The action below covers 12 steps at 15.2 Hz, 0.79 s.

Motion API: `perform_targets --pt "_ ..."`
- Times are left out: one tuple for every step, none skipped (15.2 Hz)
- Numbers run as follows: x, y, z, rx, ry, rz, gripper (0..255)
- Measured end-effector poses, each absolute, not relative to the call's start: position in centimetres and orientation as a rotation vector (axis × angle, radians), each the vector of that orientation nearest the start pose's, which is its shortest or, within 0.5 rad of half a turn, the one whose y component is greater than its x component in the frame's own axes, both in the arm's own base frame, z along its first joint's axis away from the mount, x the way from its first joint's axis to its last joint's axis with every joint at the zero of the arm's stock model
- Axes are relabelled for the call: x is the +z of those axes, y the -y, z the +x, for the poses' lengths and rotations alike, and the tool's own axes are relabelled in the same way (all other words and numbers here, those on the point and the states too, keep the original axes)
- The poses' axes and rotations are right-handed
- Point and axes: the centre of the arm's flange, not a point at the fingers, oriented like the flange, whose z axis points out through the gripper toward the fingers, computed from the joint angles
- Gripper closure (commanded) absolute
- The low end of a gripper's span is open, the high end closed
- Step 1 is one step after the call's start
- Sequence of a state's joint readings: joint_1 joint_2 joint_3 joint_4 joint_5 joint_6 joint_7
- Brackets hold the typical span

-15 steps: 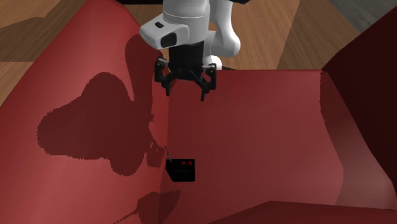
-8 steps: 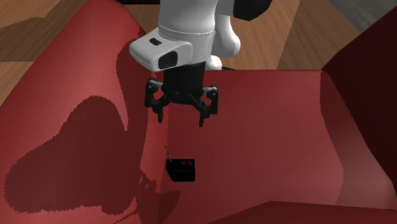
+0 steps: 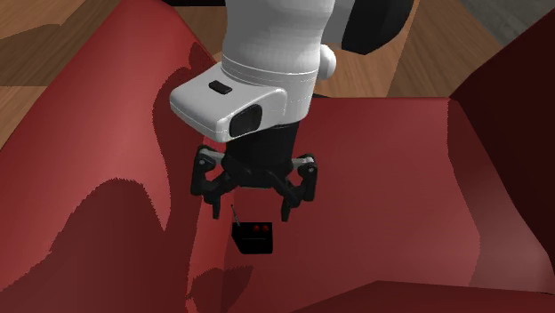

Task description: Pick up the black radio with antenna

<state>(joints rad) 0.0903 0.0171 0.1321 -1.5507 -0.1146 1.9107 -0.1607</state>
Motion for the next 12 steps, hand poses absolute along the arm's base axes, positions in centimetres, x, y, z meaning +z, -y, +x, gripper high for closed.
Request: perform_targets --pt "65.8 -12.3 57.9 -0.563 0.642 -3.129 0" --pt "65.4 -12.3 58.0 -0.565 0.644 -3.128 0" --pt "65.0 -12.3 58.1 -0.566 0.645 -3.128 0" --pt "64.4 -12.4 58.2 -0.567 0.645 -3.128 0" --pt "63.9 -12.3 58.1 -0.567 0.646 -3.128 0" --pt "63.1 -12.4 58.1 -0.567 0.646 -3.128 0" --pt "62.9 -12.3 58.2 -0.566 0.646 -3.128 0" --pt "62.7 -12.3 58.2 -0.567 0.646 -3.128 255" --pt "62.7 -12.3 58.2 -0.568 0.646 -3.128 255" --pt "62.7 -12.3 58.1 -0.569 0.646 -3.127 255" --pt "62.7 -12.3 58.1 -0.570 0.646 -3.127 255" --pt "62.7 -12.3 58.1 -0.571 0.646 -3.127 255"
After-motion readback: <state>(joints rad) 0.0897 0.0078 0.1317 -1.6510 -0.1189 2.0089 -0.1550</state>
